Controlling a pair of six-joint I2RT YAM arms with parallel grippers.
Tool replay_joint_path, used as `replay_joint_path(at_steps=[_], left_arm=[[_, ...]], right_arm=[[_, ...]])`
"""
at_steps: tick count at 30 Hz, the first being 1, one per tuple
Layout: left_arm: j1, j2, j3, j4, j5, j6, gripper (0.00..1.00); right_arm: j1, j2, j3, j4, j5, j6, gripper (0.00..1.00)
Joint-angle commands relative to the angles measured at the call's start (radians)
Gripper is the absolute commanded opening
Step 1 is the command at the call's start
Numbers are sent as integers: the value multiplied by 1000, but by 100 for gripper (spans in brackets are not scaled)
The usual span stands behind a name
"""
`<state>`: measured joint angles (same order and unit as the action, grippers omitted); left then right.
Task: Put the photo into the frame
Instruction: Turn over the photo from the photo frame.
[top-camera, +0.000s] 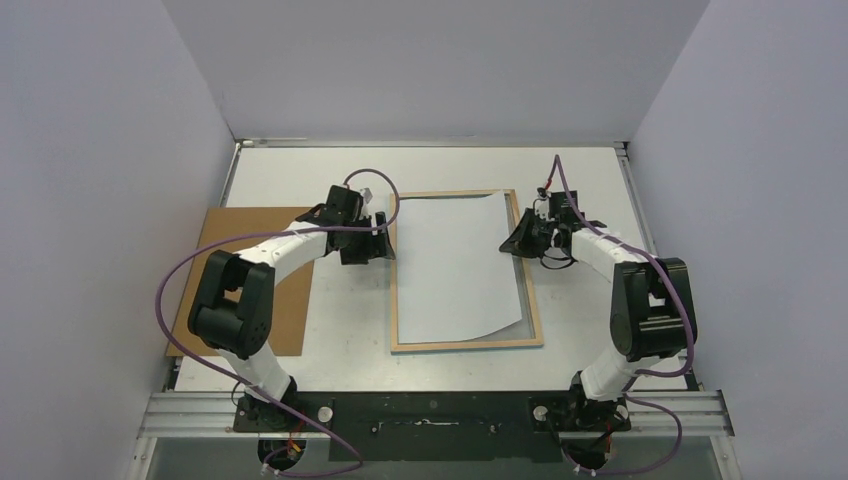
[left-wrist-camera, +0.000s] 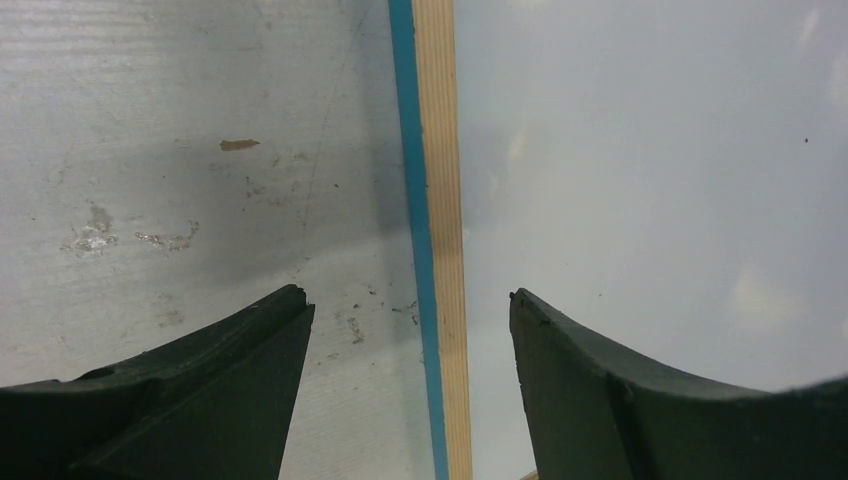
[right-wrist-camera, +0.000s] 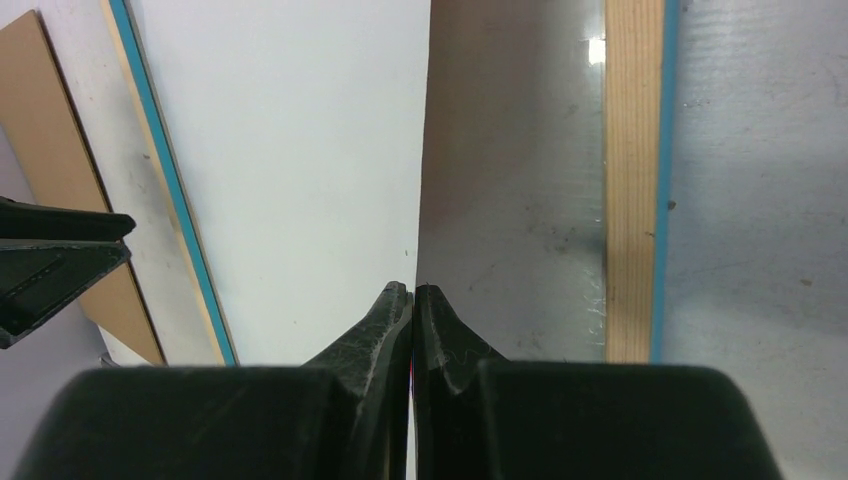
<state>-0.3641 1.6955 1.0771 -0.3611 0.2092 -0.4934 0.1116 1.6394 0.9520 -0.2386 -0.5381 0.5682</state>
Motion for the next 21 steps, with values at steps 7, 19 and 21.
replay_joint_path(at_steps=[7,19,21], left_arm=[[11,48,50,48,22,-34,69],[21,97,80,43,62,-43,69],[21,121,97,23,65,-40,69]], right_arm=[[11,-54,-3,48,26,-24,18],[2,-117,101,-217,205,-168,45],[2,-144,110,-234,263,-182,48]])
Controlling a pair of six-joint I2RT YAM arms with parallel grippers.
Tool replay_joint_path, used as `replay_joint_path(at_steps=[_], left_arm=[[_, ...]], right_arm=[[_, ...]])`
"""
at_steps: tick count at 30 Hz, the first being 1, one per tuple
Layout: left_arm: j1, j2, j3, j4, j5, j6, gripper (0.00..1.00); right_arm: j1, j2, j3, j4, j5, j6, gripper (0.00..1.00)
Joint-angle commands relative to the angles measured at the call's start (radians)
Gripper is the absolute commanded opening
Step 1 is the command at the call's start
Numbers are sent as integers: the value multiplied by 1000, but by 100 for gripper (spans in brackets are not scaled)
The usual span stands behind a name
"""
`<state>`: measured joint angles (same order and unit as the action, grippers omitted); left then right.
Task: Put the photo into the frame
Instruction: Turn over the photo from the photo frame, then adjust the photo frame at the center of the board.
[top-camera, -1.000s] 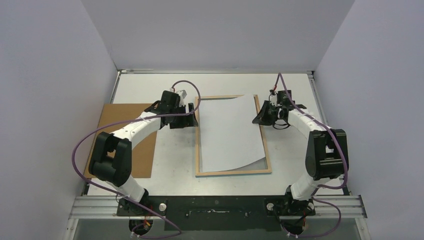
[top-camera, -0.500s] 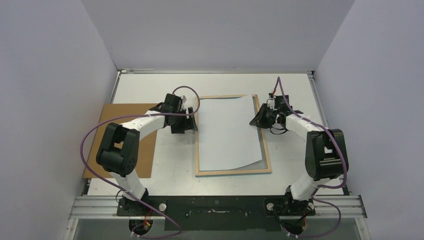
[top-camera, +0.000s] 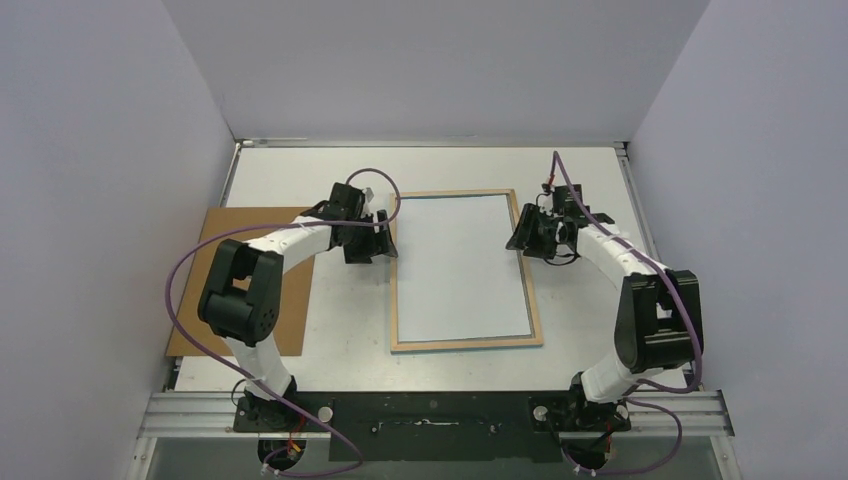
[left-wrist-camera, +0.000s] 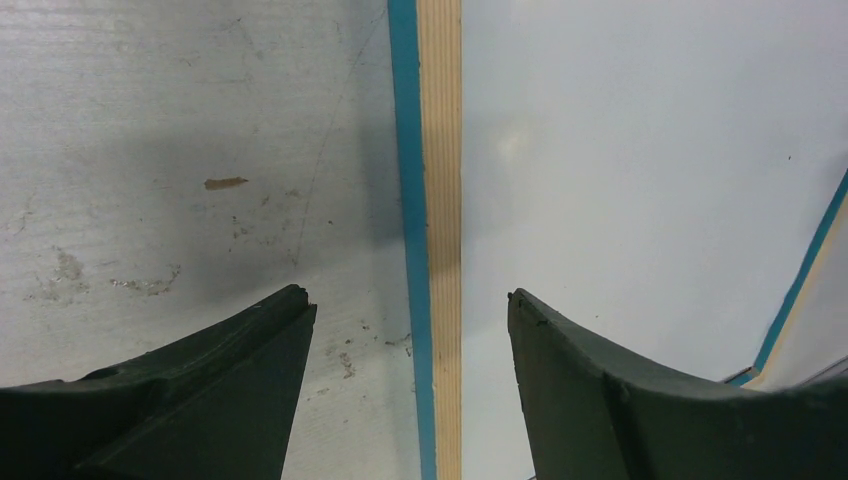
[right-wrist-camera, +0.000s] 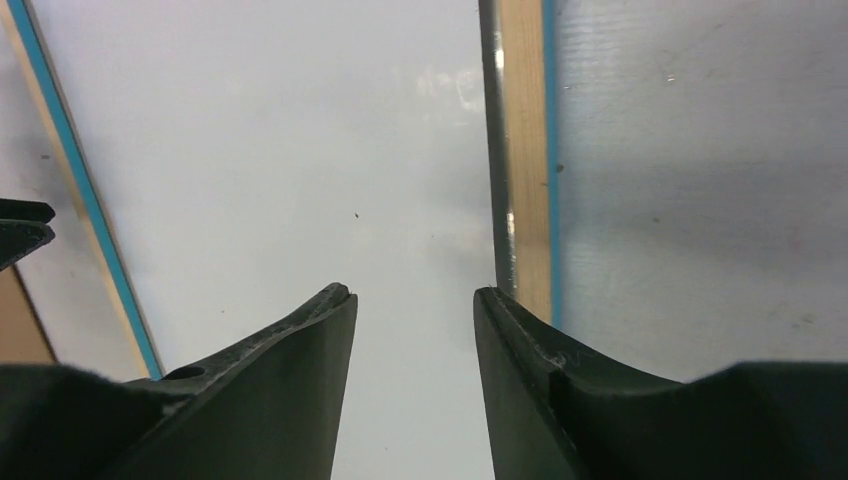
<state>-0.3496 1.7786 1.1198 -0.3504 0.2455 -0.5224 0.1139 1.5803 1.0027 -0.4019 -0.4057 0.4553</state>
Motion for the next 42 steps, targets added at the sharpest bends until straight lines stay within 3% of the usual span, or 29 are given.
replay_joint_path(at_steps=[1,6,13,21,27,32,36,42], left_arm=[[6,49,65,1,29,-9,69],[6,99,97,-18,42,-14,67],[6,148,124,5,101,-36,65],[4,213,205,-77,51,-42,59],[4,226,233,-11,151,-53,58],[6,248,267,31,214,-63,58],[6,259,295,86,264,-64,58],[6,285,395,67,284,-3,58]], right_arm=[[0,-99,62,-80,170,-70,50],[-1,-100,60,-119,312,-67,71],[-2,-18,14,-55,249,0,82],[-3,124,18,22,116,37,83],[1,170,23,63,23,36,81],[6,191,38,106,-26,50,73],[6,201,58,140,-48,68,65],[4,175,101,123,33,75,66]])
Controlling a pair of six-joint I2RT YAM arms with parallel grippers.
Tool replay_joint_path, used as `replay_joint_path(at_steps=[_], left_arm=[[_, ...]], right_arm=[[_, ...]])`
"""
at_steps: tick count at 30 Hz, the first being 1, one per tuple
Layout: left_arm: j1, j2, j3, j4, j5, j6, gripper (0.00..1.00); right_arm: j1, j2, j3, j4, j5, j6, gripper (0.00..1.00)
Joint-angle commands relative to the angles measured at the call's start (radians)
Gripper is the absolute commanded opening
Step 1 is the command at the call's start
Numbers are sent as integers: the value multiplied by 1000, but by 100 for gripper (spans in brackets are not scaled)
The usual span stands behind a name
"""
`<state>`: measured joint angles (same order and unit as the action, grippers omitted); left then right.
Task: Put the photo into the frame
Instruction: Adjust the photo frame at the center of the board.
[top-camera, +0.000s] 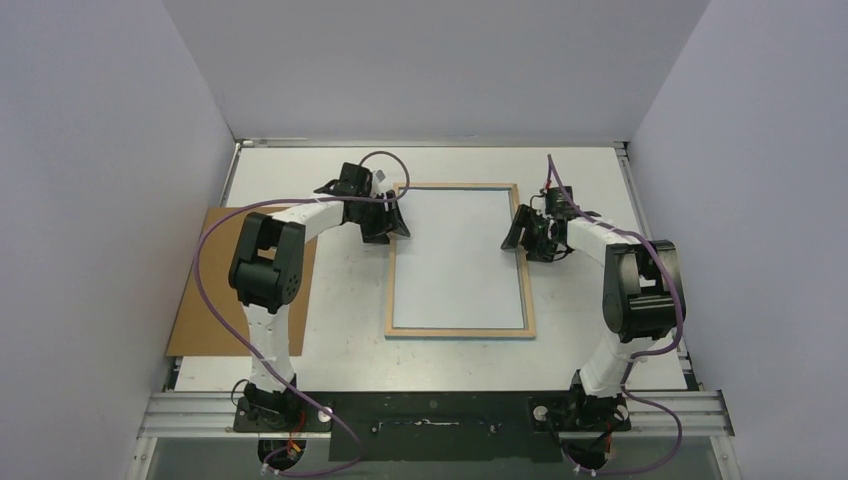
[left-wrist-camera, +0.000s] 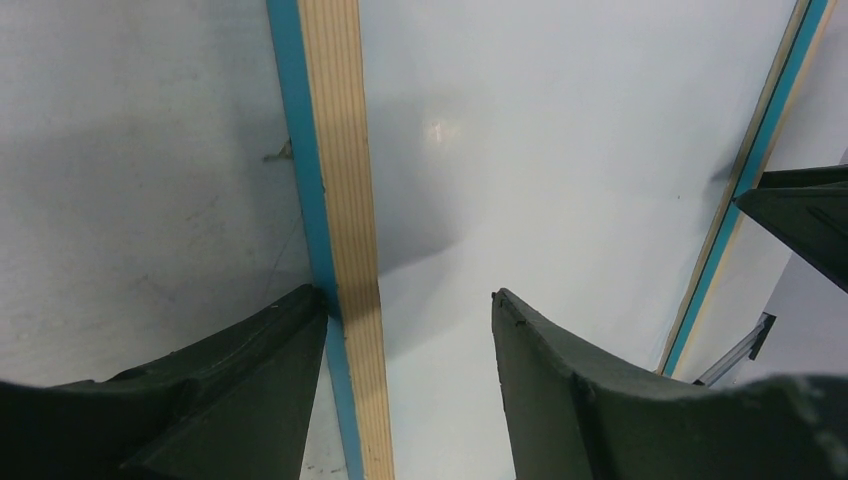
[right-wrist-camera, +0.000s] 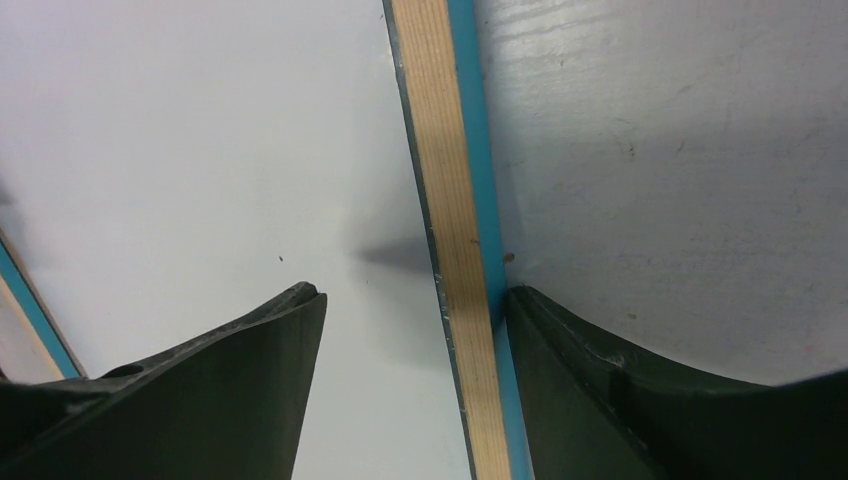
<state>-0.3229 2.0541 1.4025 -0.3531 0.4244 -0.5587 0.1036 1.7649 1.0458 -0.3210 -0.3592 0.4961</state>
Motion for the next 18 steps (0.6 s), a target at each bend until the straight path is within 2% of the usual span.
replay_joint_path(at_steps=[1,5,10,14,18], left_arm=[[-20,15,134,28,70,52,59],[-2,-3,167,-134,-131,115,69],[56,-120,119,-176,-247,179,80],[121,-214,95,-226,-374,224,81],[236,-249,50,-267,-554,194,81]], right_arm=[[15,-15,73,20,44,35,68],[13,-40,139,-73,200,37,72],[33,-72,218,-144,280,50,73],[102,-90,256,-86,237,102,73],[227,-60,299,-15,194,179,73]])
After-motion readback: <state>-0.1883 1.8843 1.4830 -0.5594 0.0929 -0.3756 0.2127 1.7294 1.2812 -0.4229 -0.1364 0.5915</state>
